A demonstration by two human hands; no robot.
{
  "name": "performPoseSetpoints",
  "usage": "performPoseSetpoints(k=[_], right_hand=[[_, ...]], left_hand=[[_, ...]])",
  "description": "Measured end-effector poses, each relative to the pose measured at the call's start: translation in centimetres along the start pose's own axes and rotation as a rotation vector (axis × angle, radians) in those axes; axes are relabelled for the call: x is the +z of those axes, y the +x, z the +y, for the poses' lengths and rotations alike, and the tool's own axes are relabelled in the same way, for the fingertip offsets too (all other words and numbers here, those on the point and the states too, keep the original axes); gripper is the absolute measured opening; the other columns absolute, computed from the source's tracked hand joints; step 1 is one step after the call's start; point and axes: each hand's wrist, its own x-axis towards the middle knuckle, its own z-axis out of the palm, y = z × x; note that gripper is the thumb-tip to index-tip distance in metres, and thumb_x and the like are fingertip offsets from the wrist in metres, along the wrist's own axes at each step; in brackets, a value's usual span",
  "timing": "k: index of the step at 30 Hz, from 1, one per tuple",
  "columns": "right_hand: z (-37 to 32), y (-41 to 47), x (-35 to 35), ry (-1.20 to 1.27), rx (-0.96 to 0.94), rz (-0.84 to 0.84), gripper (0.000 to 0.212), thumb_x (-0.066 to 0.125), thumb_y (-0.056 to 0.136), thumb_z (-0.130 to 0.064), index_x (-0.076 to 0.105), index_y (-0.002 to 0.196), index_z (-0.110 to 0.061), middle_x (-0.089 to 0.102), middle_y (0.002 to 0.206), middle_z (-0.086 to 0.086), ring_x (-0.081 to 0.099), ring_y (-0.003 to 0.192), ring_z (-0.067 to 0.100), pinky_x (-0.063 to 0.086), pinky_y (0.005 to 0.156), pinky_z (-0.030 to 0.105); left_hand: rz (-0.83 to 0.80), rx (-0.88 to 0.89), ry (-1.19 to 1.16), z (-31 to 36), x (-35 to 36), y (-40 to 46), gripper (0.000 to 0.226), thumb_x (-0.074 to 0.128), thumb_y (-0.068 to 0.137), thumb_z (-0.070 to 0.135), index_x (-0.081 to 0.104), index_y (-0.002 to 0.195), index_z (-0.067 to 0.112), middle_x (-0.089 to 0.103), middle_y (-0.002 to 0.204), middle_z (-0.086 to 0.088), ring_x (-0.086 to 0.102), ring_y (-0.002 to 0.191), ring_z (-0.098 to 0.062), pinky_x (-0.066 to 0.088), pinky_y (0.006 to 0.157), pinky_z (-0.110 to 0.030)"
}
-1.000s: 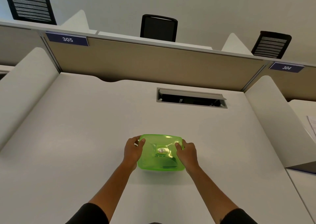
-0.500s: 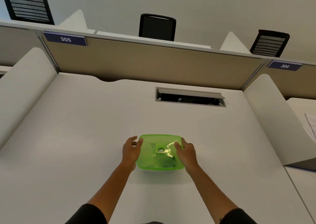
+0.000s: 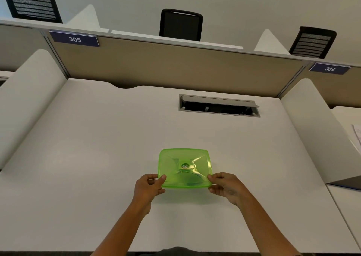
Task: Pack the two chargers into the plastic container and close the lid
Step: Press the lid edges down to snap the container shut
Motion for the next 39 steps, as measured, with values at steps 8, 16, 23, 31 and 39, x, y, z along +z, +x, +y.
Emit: performPoseSetpoints(k=[8, 16, 23, 31, 39], right_hand=[[0.2, 0.0, 0.4, 0.059, -0.011, 0.005, 0.033, 0.087, 0.082, -0.007, 0.065, 0.104, 0.003, 0.069, 0.102, 0.025, 0.070, 0.074, 0.033, 0.067, 0.071, 0.037], [0.1, -0.3, 0.9, 0.091, -0.006, 0.024, 0.027, 0.085, 0.083, -0.002, 0.064, 0.099, 0.002, 0.066, 0.100, 0.024, 0.068, 0.072, 0.030, 0.066, 0.065, 0.032], [0.0, -0.5, 1.3, 0.121, 0.003, 0.052, 0.025, 0.085, 0.083, -0.001, 0.063, 0.094, 0.000, 0.068, 0.086, 0.018, 0.065, 0.069, 0.027, 0.064, 0.060, 0.030], [-0.1, -0.5, 1.4, 0.132, 0.012, 0.061, 0.020, 0.082, 0.085, 0.000, 0.063, 0.089, 0.000, 0.067, 0.085, 0.017, 0.064, 0.068, 0.027, 0.062, 0.057, 0.028], [-0.3, -0.5, 1.5, 0.122, 0.014, 0.069, 0.018, 0.081, 0.086, 0.002, 0.064, 0.090, 0.002, 0.068, 0.083, 0.017, 0.064, 0.068, 0.025, 0.064, 0.059, 0.028]], left_hand=[[0.048, 0.041, 0.052, 0.2, 0.4, 0.2, 0.039, 0.085, 0.088, 0.019, 0.068, 0.118, -0.001, 0.076, 0.102, -0.025, 0.066, 0.073, -0.025, 0.061, 0.076, -0.038], [0.064, 0.052, 0.083, 0.4, 0.9, -0.2, 0.038, 0.081, 0.092, 0.020, 0.065, 0.121, 0.001, 0.076, 0.105, -0.020, 0.066, 0.078, -0.027, 0.060, 0.086, -0.047], [0.068, 0.041, 0.100, 0.5, 1.3, -0.5, 0.040, 0.079, 0.094, 0.019, 0.062, 0.124, 0.000, 0.074, 0.108, -0.023, 0.065, 0.078, -0.027, 0.057, 0.081, -0.043], [0.065, 0.037, 0.093, 0.5, 1.5, -0.9, 0.039, 0.077, 0.096, 0.019, 0.060, 0.125, -0.001, 0.074, 0.105, -0.023, 0.063, 0.076, -0.026, 0.055, 0.077, -0.042], [0.077, 0.025, 0.057, 0.4, 1.8, -1.3, 0.038, 0.079, 0.095, 0.021, 0.063, 0.122, -0.001, 0.072, 0.100, -0.016, 0.064, 0.074, -0.026, 0.060, 0.086, -0.049]])
